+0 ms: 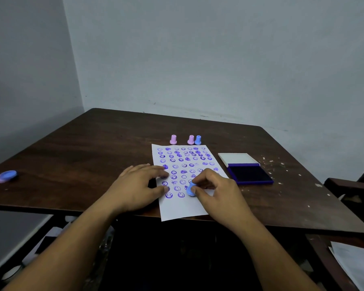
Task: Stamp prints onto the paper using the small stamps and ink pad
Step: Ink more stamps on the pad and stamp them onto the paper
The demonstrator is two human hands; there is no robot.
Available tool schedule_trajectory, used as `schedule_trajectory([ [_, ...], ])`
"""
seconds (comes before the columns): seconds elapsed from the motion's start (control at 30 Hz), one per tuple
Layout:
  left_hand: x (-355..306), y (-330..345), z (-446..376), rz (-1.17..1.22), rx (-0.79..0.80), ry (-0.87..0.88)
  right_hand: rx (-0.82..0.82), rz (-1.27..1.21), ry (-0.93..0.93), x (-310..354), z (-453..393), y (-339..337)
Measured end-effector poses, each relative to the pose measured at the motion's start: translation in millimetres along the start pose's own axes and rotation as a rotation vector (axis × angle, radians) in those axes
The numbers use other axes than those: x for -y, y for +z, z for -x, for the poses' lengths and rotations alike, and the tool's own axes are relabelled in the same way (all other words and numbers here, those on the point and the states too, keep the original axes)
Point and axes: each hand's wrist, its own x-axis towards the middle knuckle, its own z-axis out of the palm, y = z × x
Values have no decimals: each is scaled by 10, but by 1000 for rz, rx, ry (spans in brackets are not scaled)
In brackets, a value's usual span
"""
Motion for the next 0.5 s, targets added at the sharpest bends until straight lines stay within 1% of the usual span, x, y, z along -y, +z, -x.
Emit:
schedule_trajectory([
  [0.3,16,5,-15,-3,10,3,4,112,-53,3,14,29],
  [0.5,4,3,-5,1,1,0,9,130,-42,3,7,29],
])
